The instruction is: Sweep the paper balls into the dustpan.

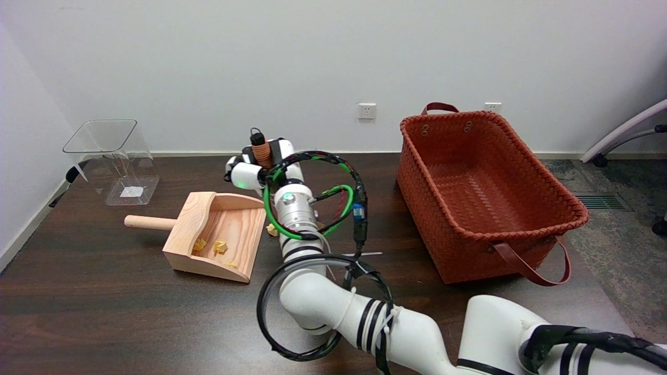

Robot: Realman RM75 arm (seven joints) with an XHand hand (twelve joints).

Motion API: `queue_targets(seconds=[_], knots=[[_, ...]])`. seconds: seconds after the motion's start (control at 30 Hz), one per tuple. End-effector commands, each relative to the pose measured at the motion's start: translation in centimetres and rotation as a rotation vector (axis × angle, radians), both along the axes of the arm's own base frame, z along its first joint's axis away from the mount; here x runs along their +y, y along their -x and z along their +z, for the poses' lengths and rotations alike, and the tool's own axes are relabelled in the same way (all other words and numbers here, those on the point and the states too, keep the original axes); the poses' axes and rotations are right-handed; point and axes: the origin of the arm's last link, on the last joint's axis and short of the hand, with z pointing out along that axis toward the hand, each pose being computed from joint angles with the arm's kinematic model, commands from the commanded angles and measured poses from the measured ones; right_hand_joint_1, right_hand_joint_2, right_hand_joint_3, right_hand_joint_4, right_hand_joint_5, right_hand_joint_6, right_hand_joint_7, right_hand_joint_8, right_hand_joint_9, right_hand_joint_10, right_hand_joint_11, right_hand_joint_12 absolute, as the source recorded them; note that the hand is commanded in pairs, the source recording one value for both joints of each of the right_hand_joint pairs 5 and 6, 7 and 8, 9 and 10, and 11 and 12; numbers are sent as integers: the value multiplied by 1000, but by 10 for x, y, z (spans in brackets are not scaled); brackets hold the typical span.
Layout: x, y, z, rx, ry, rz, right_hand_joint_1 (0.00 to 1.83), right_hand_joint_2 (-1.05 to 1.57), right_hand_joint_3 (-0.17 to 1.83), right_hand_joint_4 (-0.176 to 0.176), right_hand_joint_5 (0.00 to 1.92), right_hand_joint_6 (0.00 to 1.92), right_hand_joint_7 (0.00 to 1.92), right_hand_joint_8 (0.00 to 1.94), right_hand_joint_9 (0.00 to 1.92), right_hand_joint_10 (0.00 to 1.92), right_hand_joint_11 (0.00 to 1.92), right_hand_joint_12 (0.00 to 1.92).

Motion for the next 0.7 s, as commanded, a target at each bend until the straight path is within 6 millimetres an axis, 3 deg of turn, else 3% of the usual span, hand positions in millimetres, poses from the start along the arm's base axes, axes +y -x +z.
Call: queue_targets(seconds=[0.03,0.7], knots=[[-1,-15,-39,-204,-88,43,1279,575,1205,0,1920,1920,1920,1920,1920,1920,1920,1920],[-17,-19,-53,-419,-157,30,1286,497,1291,0,1920,1920,1920,1920,1920,1920,1920,1920]])
